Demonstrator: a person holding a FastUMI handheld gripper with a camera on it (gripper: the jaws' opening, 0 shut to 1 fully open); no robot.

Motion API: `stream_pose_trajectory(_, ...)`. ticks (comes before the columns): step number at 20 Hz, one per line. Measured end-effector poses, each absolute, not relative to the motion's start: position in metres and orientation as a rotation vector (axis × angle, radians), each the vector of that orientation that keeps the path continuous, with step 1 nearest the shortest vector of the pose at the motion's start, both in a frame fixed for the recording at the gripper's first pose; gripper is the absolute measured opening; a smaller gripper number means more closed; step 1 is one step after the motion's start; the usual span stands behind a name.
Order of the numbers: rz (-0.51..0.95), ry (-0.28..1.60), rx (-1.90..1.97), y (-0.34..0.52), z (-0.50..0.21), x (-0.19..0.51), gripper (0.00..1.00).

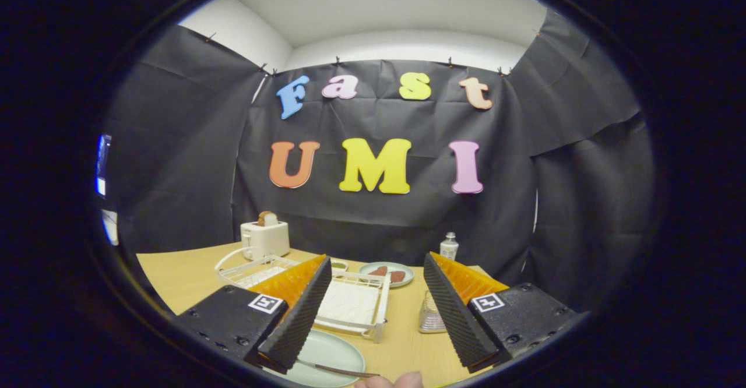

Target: Take the plate from the dish rack, then take the spoon from the basket and place it into the plate.

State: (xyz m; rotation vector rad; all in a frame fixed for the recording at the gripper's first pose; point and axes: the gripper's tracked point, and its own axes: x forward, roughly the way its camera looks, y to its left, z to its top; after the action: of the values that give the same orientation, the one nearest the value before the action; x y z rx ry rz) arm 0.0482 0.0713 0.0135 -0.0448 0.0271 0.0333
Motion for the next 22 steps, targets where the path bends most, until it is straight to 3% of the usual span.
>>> stream_pose_trajectory(11, -0.117, -0.004, -0.035, 0.05, 0.011, 0.009, 1.0)
stream_pose_trajectory(22, -0.15, -0.013, -0.054, 0.05, 0.01, 0.003, 1.0)
